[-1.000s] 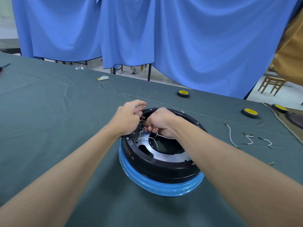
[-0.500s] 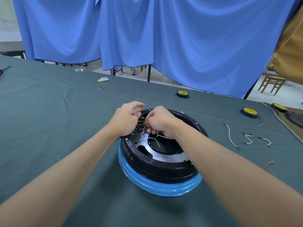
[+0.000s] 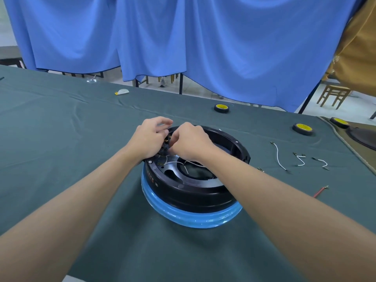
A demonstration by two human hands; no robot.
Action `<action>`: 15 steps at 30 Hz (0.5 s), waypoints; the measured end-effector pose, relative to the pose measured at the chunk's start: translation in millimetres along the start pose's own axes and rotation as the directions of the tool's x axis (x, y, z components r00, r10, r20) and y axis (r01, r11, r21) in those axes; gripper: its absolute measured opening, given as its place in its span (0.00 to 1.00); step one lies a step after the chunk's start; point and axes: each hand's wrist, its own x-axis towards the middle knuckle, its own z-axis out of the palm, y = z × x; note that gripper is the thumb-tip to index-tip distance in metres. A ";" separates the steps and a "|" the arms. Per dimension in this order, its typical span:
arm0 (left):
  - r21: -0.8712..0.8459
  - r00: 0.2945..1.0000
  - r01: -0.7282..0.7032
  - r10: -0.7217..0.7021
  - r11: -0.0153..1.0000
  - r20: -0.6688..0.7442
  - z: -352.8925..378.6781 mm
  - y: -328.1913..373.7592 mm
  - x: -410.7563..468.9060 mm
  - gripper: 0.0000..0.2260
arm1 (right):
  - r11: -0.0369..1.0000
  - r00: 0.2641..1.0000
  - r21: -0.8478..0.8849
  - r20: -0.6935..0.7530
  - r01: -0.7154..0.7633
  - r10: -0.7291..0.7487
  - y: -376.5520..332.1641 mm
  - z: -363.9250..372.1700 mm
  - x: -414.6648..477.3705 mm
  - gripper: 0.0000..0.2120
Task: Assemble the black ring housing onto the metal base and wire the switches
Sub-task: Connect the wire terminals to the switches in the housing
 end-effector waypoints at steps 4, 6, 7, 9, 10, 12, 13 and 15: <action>-0.008 1.000 0.002 -0.002 1.000 -0.006 -0.1 0.3 -0.6 0.14 | 0.999 0.999 -0.017 -0.001 -0.051 0.051 -3.5 3.6 -0.4 0.14; -0.011 1.000 0.002 -0.002 1.000 -0.006 -0.1 0.3 -1.1 0.14 | 0.998 0.998 -0.021 0.016 -0.062 0.062 -3.2 1.0 0.8 0.15; -0.012 1.000 0.002 -0.002 1.000 -0.005 -0.3 0.4 -1.2 0.14 | 0.998 0.998 -0.032 0.027 -0.062 0.062 -3.1 -0.4 2.0 0.15; -0.015 1.000 0.002 -0.002 1.000 -0.004 -0.3 0.3 -1.6 0.14 | 0.998 0.997 -0.049 0.048 -0.050 0.052 -2.8 -2.0 4.2 0.14; -0.017 1.000 0.002 -0.002 1.000 -0.003 -0.3 0.4 -1.6 0.14 | 0.998 0.998 -0.056 0.055 -0.039 0.042 -3.0 -2.7 5.0 0.13; -0.017 1.000 0.005 -0.005 1.000 -0.001 -0.4 0.6 -1.5 0.14 | 0.997 0.998 -0.073 0.059 -0.020 0.024 -4.3 -3.9 5.6 0.12; -0.016 1.000 0.007 -0.007 1.000 0.000 -0.7 0.7 -1.6 0.14 | 0.997 0.998 -0.078 0.056 -0.013 0.017 -4.8 -4.4 5.8 0.12; -0.011 1.000 0.010 -0.009 1.000 0.004 -1.3 0.9 -1.7 0.15 | 0.998 0.999 -0.063 0.052 -0.013 0.016 -5.3 -5.8 6.2 0.12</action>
